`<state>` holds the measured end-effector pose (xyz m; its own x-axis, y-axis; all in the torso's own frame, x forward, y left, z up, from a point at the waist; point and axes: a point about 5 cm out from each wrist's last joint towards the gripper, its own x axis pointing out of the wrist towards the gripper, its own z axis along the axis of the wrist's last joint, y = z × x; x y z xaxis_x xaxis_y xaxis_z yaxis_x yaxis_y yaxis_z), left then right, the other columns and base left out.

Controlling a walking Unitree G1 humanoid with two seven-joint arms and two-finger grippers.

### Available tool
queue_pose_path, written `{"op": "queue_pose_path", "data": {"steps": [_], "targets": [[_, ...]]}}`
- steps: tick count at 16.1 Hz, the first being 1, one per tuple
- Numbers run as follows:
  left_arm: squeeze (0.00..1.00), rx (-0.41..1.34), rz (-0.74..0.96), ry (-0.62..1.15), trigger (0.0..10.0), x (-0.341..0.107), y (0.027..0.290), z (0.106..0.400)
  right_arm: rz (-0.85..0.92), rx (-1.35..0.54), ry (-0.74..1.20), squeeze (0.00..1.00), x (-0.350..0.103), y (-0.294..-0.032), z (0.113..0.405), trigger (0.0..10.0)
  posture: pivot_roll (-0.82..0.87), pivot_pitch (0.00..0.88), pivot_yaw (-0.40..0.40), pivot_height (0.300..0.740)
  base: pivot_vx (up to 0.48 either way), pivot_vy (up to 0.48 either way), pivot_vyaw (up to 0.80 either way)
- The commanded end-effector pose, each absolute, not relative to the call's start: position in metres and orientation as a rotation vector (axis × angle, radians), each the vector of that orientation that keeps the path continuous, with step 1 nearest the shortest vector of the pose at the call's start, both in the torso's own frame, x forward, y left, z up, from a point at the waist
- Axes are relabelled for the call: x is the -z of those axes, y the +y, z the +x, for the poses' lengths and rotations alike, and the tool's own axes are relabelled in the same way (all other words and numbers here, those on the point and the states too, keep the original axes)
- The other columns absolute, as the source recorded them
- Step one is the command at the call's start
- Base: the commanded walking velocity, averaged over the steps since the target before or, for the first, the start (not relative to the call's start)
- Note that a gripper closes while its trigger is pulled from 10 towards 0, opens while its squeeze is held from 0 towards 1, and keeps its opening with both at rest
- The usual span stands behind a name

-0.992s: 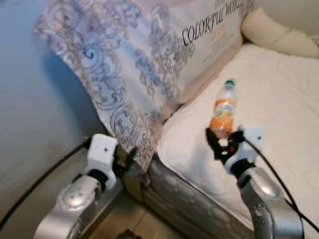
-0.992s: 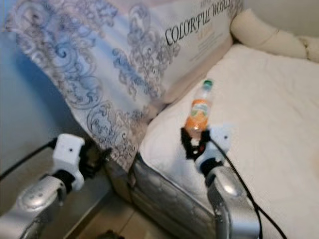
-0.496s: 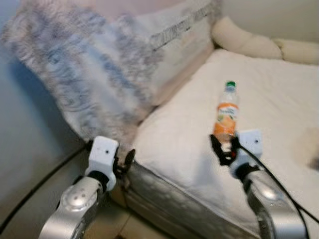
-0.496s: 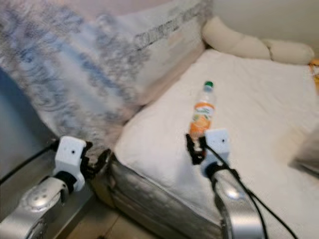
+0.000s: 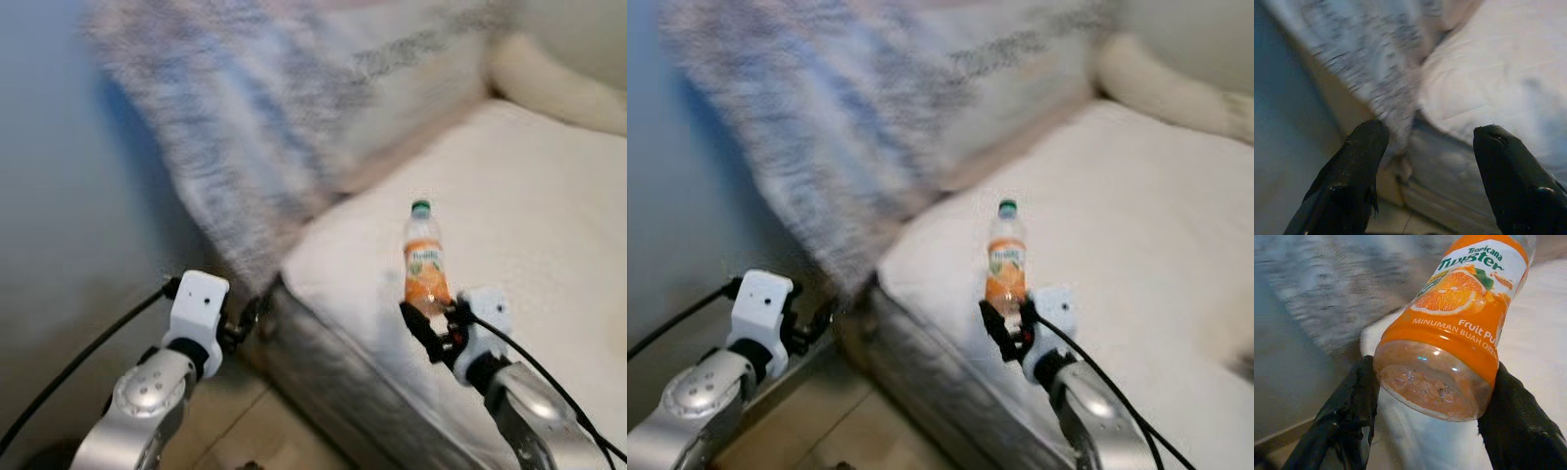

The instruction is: Clean up the room

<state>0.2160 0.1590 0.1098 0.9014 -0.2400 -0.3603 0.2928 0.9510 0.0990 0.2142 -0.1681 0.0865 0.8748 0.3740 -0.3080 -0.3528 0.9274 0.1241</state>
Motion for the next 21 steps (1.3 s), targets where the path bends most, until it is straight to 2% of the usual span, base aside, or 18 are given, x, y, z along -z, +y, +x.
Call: {"op": "queue_pose_path", "data": {"steps": [1, 6, 10, 13, 15, 17, 21], "targets": [[0.00, 0.296, 0.139, 0.383, 10.0, -0.107, 0.161, 0.217, 0.067, -0.461, 0.332, 0.00, -0.089, -0.166, 0.212, 10.0, -0.06, 0.000, 0.001, 0.740, 0.000, 0.000, 0.80], [0.00, 0.268, 0.196, 0.393, 10.0, -0.100, 0.168, 0.212, 0.085, -0.660, 0.361, 0.00, -0.087, -0.171, 0.203, 10.0, -0.06, 0.000, -0.008, 0.740, 0.000, 0.000, 0.80], [0.00, 0.264, 0.199, 0.350, 10.0, -0.104, 0.163, 0.214, 0.080, -0.720, 0.426, 0.00, -0.068, -0.174, 0.197, 10.0, -0.04, 0.000, -0.016, 0.740, 0.000, 0.000, 0.80], [0.00, 0.215, 0.123, 0.402, 10.0, -0.099, 0.165, 0.214, 0.043, -0.652, 0.461, 0.00, -0.044, -0.175, 0.201, 10.0, -0.05, 0.000, -0.015, 0.740, 0.000, 0.000, 0.80], [0.00, 0.221, 0.150, 0.386, 10.0, -0.100, 0.163, 0.215, 0.055, -0.565, 0.475, 0.00, -0.027, -0.173, 0.207, 10.0, -0.05, 0.000, -0.021, 0.740, 0.000, 0.000, 0.80], [0.00, 0.188, 0.190, 0.319, 10.0, -0.103, 0.166, 0.216, 0.055, -0.528, 0.499, 0.00, -0.010, -0.173, 0.211, 10.0, -0.04, 0.000, -0.026, 0.740, 0.000, 0.000, 0.80], [0.00, 0.151, 0.206, 0.301, 10.0, -0.102, 0.168, 0.219, 0.033, -0.493, 0.520, 0.00, 0.010, -0.169, 0.222, 10.0, -0.05, 0.000, -0.025, 0.740, 0.000, 0.000, 0.80]]}}
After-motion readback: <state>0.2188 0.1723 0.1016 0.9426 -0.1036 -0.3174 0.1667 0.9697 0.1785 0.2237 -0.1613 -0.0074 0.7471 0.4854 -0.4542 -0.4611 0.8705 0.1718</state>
